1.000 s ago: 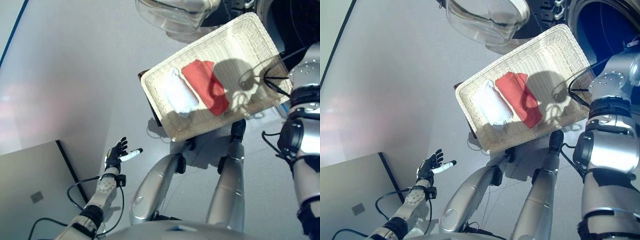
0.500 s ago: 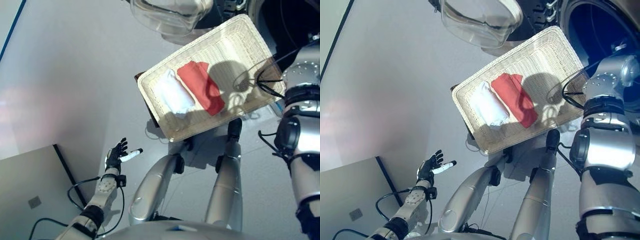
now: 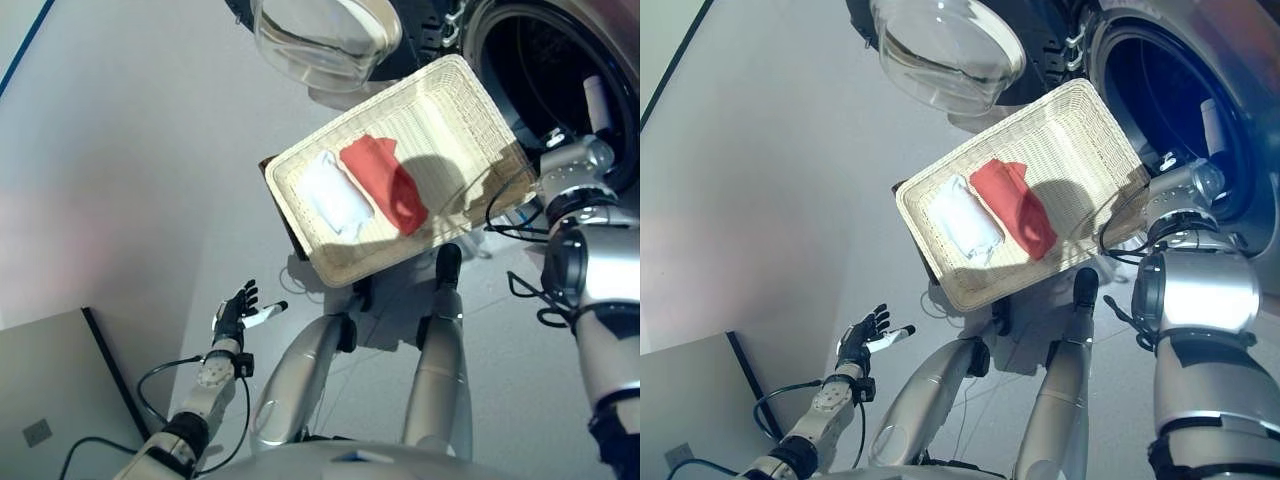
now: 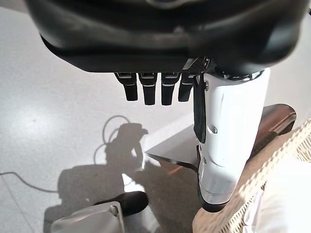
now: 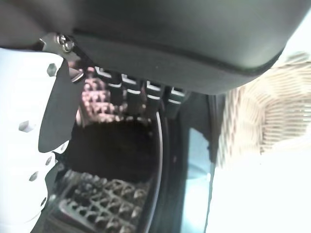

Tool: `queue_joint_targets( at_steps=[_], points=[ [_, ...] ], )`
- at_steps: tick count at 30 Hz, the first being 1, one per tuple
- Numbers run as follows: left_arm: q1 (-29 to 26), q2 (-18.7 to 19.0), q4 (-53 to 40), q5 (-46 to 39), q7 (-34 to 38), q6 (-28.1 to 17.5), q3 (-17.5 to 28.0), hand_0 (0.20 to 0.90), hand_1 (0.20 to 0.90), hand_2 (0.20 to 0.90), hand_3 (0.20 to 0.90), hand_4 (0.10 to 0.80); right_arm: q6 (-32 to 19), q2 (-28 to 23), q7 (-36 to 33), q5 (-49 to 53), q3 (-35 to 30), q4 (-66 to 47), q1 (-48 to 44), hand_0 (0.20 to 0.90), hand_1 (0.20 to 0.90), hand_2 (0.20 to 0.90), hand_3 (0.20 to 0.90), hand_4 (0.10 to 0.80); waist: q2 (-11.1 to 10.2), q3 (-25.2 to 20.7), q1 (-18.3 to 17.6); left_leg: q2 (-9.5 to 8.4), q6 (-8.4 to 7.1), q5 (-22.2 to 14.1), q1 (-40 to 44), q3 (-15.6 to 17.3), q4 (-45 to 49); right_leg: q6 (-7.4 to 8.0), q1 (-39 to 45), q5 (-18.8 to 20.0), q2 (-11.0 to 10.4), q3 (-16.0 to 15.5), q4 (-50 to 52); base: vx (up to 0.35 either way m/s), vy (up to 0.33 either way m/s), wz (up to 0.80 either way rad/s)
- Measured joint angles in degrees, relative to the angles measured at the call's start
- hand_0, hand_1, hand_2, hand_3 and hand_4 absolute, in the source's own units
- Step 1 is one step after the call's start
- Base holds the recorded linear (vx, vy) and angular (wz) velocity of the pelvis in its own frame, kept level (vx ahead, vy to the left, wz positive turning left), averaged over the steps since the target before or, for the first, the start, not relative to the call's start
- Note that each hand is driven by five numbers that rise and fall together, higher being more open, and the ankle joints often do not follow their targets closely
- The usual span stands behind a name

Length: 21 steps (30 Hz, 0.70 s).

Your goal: Pick up the clothes and place them into the washing machine

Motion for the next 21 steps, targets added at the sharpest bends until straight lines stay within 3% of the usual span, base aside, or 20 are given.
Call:
queue_joint_targets(
  at_steps=[7,10,13,16,21],
  points=[
    [1.70,0.00,0.65,-0.01,-0.33,0.14,-0.26,0.900,0.900,0.900,0.900,0.800,0.65,-0.04,1.43,-0.17,0.20,0.55,0.02,0.900,0.900,0.900,0.900,0.800,0.01,-0.93,-0.07,-0.08,0.01,0.01,-0.06,0.07,0.14,0.03,0.09,0.68,-0.07,0.01,-0.32,0.000,0.000,0.00],
    [1.67,0.00,0.67,-0.03,-1.65,0.14,-0.16,0.900,0.900,0.900,0.900,0.800,1.76,-0.10,4.59,-1.41,4.30,0.75,0.52,0.900,0.900,0.900,0.900,0.800,-0.02,-0.95,-0.18,0.18,0.01,0.01,-0.05,0.05,0.41,-0.07,0.28,0.97,0.18,-0.01,-0.31,-0.029,-0.044,-0.01],
    [1.66,0.00,0.71,-0.03,-2.53,0.25,-0.07,0.900,0.900,0.900,0.900,0.800,4.19,0.02,6.44,-5.65,7.27,1.88,1.06,0.900,0.900,0.900,0.900,0.800,-0.03,-0.95,-0.19,0.63,-0.27,-0.23,0.47,-0.17,1.08,-0.10,1.40,0.97,0.45,-0.53,-0.38,-0.029,-0.047,0.03],
    [2.08,0.38,0.92,-0.02,-3.35,0.54,0.50,0.900,0.900,0.900,0.900,0.800,6.30,1.83,9.32,-15.34,14.17,1.87,4.02,0.900,0.900,0.900,0.900,0.800,-1.14,-2.11,-0.01,0.96,-0.64,-0.47,1.08,-0.87,1.17,-0.45,2.15,0.26,0.77,-1.35,-0.51,-0.027,-0.064,0.02],
    [2.57,0.86,1.17,0.06,-3.75,0.69,1.13,0.900,0.900,0.900,0.900,0.800,6.71,7.86,10.72,-27.09,21.06,-4.34,12.01,0.900,0.900,0.900,0.900,0.800,-3.01,-2.66,-0.28,1.89,-1.31,-0.71,1.32,-1.68,1.99,-0.93,3.12,0.11,1.32,-2.73,-0.45,-0.014,-0.079,0.04]
  ],
)
